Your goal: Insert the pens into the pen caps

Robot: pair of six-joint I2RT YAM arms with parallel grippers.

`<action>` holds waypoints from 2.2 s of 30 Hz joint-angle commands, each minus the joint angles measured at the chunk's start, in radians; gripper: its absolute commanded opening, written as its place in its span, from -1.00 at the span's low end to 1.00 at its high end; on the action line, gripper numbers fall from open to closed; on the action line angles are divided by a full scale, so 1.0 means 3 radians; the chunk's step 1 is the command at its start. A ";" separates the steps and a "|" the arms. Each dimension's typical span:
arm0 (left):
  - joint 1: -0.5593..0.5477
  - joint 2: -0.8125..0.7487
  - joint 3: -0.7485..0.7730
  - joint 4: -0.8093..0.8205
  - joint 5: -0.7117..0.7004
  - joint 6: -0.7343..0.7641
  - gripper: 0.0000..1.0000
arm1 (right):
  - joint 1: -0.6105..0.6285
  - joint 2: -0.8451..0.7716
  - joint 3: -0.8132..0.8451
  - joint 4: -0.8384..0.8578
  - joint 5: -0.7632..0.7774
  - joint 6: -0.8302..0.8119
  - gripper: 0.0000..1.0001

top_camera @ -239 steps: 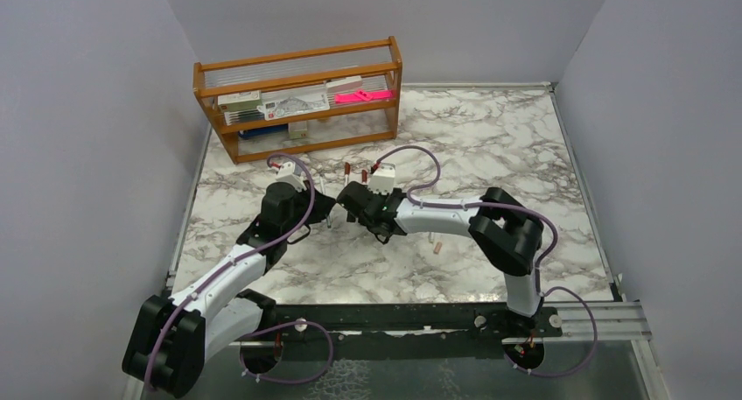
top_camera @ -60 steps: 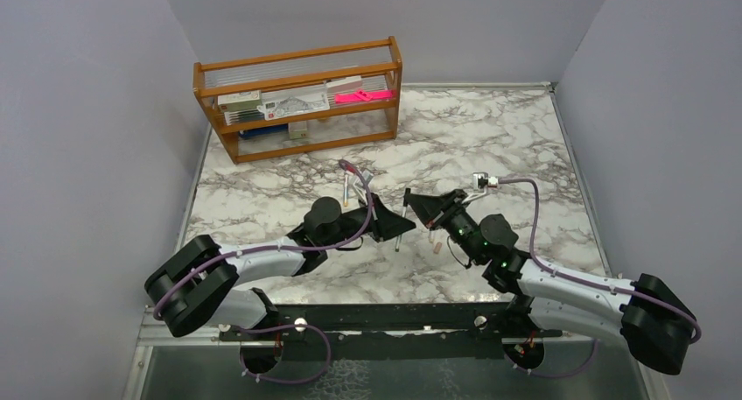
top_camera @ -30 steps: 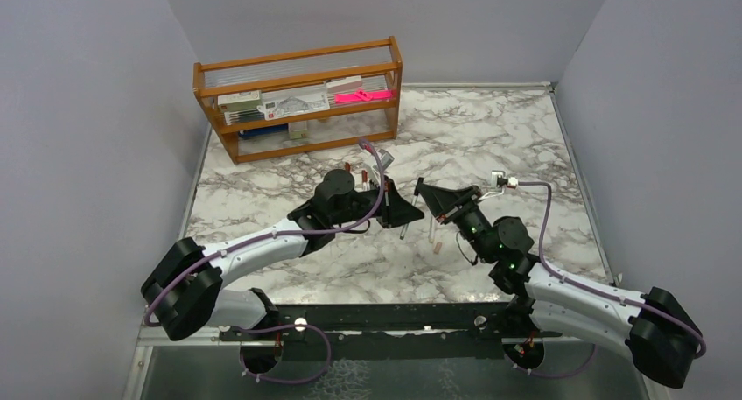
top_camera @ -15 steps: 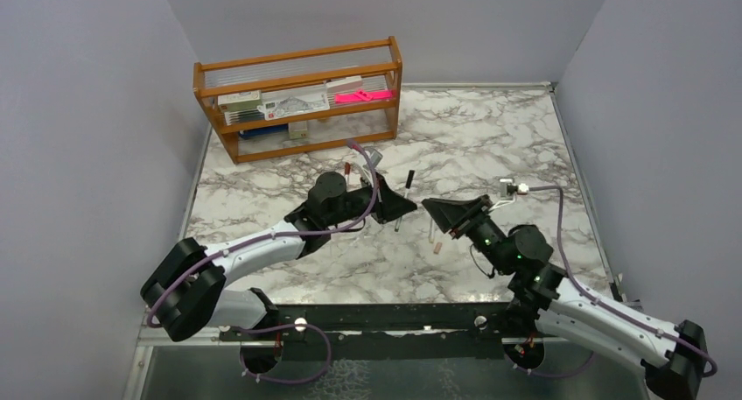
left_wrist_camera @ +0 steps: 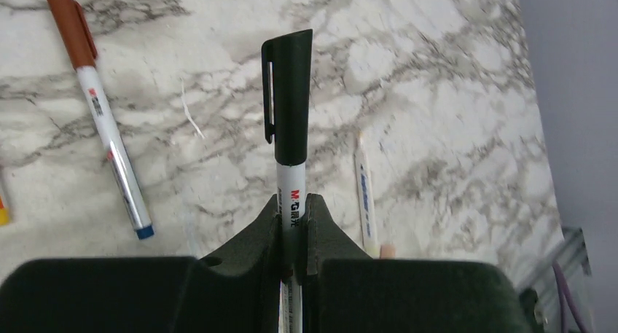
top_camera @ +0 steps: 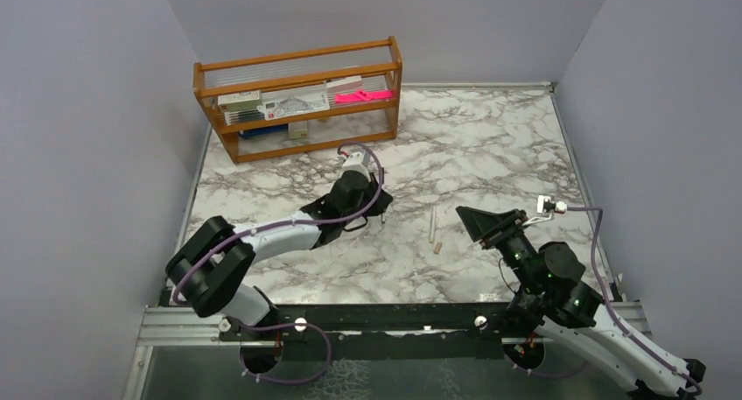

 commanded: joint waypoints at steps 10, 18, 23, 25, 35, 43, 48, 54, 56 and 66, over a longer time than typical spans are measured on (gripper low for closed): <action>0.0217 0.1136 0.1168 -0.1086 -0.0779 -0.0354 -0.95 | 0.0005 0.0017 0.0035 -0.0688 0.0039 0.0172 -0.25; 0.0249 0.1428 0.1211 -0.0957 -0.0520 -0.0199 -0.75 | 0.0006 -0.0044 -0.0045 -0.0848 0.0028 0.0194 -0.26; 0.0273 0.1441 0.1202 -0.0939 -0.0517 -0.0122 -0.41 | 0.0006 0.0317 0.0084 -0.1311 0.0213 0.0184 -0.26; 0.0285 0.1386 0.1174 -0.0921 -0.0511 -0.0096 -0.37 | 0.0006 0.0721 0.0222 -0.1637 0.0421 0.0270 -0.22; 0.0276 0.0698 0.1083 -0.0842 -0.0186 0.0064 -0.22 | 0.0004 0.2564 0.0583 -0.1187 0.0429 0.0048 -0.07; 0.0249 -0.0109 0.0753 -0.1026 -0.0279 0.0195 -0.21 | 0.0002 0.3644 0.1026 -0.0899 0.0534 -0.0146 -0.16; 0.0245 -0.0518 0.0446 -0.1192 -0.0349 0.0236 -0.21 | -0.0060 0.3971 0.1014 -0.0619 0.0472 -0.0221 -0.17; 0.0244 -0.0871 0.0124 -0.1231 -0.0382 0.0242 -0.21 | -0.0125 0.4321 0.1130 -0.0514 0.0433 -0.0296 -0.35; 0.0246 -0.0912 0.0067 -0.1230 -0.0373 0.0242 -0.21 | -0.0132 0.4419 0.1162 -0.0505 0.0406 -0.0295 -0.49; 0.0250 -0.0854 -0.0022 -0.1058 -0.0215 0.0176 -0.23 | -0.0132 0.4295 0.1044 -0.0336 0.0017 -0.0165 -0.98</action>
